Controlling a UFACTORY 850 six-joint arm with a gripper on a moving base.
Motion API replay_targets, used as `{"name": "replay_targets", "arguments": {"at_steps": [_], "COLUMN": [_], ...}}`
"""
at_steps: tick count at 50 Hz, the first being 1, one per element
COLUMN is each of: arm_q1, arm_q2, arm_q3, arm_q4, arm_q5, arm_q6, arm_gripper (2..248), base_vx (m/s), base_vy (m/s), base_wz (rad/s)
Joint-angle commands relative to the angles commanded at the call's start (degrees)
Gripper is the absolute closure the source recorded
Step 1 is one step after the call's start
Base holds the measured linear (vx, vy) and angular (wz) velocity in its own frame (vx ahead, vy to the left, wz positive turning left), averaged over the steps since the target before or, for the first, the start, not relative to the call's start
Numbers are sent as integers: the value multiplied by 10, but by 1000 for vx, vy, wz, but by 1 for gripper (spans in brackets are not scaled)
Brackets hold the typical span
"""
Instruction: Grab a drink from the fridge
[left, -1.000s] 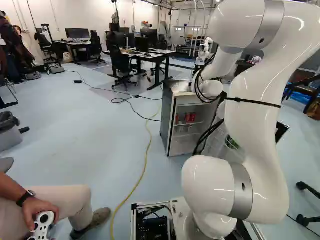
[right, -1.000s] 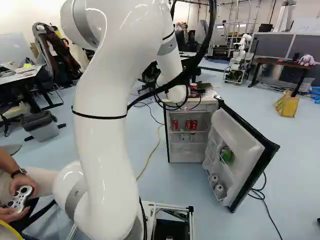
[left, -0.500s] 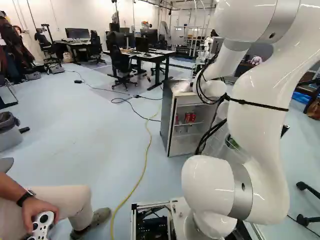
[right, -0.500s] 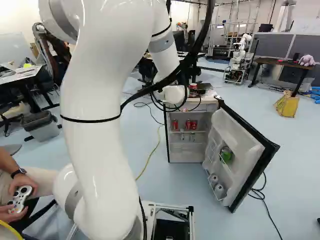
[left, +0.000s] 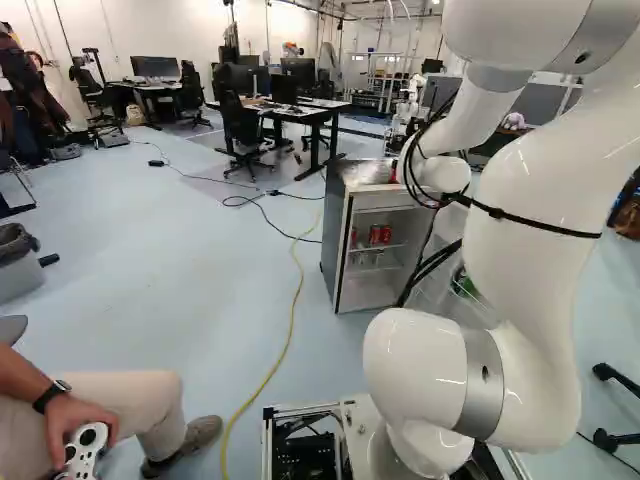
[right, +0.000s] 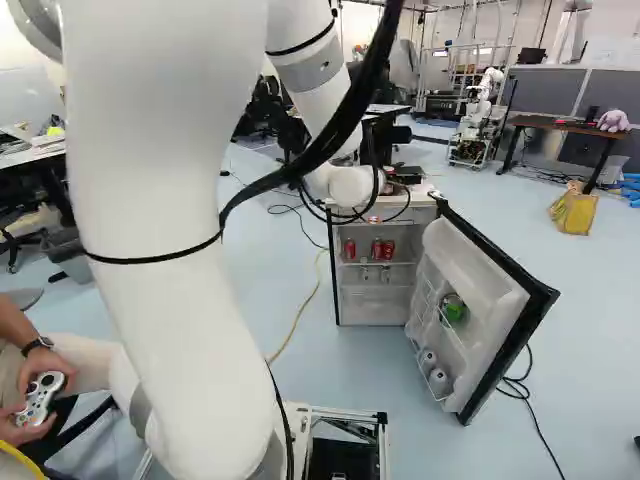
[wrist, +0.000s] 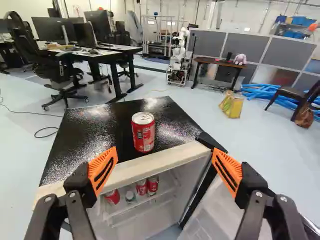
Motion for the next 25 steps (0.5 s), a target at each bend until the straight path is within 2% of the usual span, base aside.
{"name": "replay_targets", "arguments": {"at_steps": [25], "arm_q1": [-46], "arm_q2": [45], "arm_q3": [16], "arm_q4": [30], "arm_q5": [-61], "arm_q6": [0], "arm_gripper": [3], "base_vx": [0], "base_vy": [0], "base_wz": [0]}}
